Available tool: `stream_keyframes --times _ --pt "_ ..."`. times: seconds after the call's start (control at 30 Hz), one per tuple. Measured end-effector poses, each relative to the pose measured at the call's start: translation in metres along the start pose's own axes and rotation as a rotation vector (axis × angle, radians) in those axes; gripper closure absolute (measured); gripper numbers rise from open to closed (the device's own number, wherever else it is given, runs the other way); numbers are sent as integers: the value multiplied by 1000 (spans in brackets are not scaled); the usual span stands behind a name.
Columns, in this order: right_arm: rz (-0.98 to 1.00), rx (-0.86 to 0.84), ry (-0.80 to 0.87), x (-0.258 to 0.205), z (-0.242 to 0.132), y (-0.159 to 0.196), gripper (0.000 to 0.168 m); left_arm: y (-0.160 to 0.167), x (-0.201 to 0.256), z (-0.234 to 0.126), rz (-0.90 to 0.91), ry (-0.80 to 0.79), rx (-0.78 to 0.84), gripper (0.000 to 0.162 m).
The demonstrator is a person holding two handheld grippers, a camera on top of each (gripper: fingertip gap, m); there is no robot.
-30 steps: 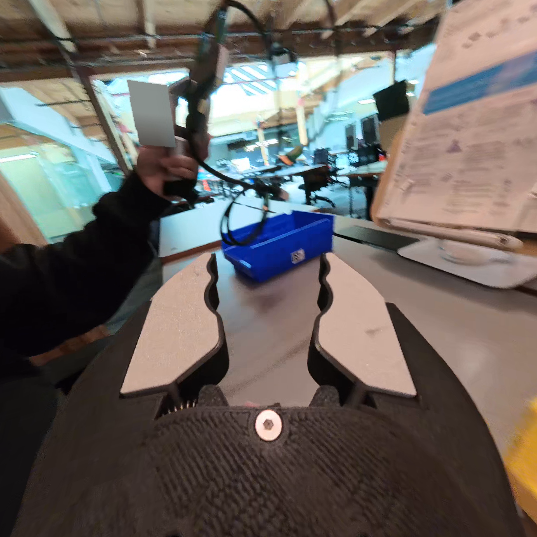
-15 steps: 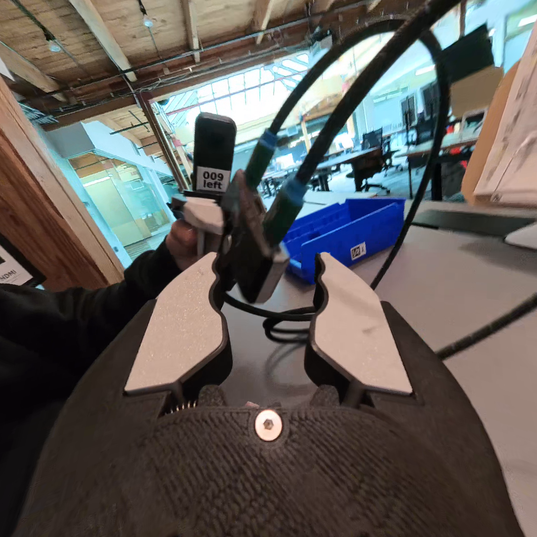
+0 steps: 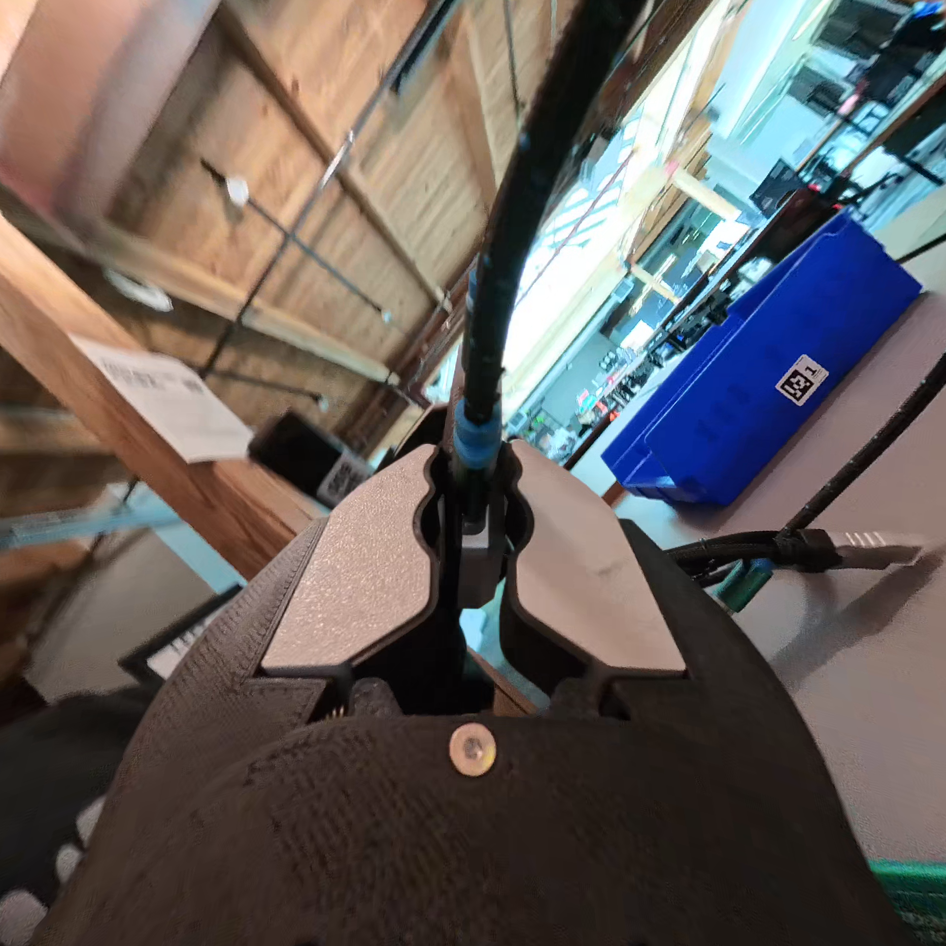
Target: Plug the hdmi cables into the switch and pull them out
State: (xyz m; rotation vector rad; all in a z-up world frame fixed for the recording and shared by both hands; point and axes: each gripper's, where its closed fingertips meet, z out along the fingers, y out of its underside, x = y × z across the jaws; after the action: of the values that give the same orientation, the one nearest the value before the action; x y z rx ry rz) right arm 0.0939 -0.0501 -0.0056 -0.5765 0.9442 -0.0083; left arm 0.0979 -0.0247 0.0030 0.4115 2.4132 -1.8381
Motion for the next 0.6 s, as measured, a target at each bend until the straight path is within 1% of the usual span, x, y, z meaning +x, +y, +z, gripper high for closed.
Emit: stream_keyframes --times 0.03,0.1,0.13,0.23,0.33,0.4,0.47,0.53,0.6 --pt "37 39 5 3 -1 -3 147 2 3 -4 66 -45 -9 107" --pt "83 90 3 4 -3 -7 148 5 6 -7 140 -156 -22 111" --pt "101 116 8 4 -3 -9 147 8 8 -8 146 -198 -24 114" --pt "174 172 -5 1 -1 -8 147 15 14 -6 155 -247 25 116" --pt "235 137 -39 -6 6 4 147 11 13 -8 198 -274 169 129" --pt "280 150 -62 -9 7 5 147 7 15 -12 226 -258 269 129" --pt "340 158 -76 -10 6 5 146 6 16 -13 243 -239 307 130" --pt "332 149 -72 -9 6 5 148 8 16 -14 254 -202 329 131" --pt "328 155 -71 -8 6 5 148 8 14 -16 259 -197 334 133"
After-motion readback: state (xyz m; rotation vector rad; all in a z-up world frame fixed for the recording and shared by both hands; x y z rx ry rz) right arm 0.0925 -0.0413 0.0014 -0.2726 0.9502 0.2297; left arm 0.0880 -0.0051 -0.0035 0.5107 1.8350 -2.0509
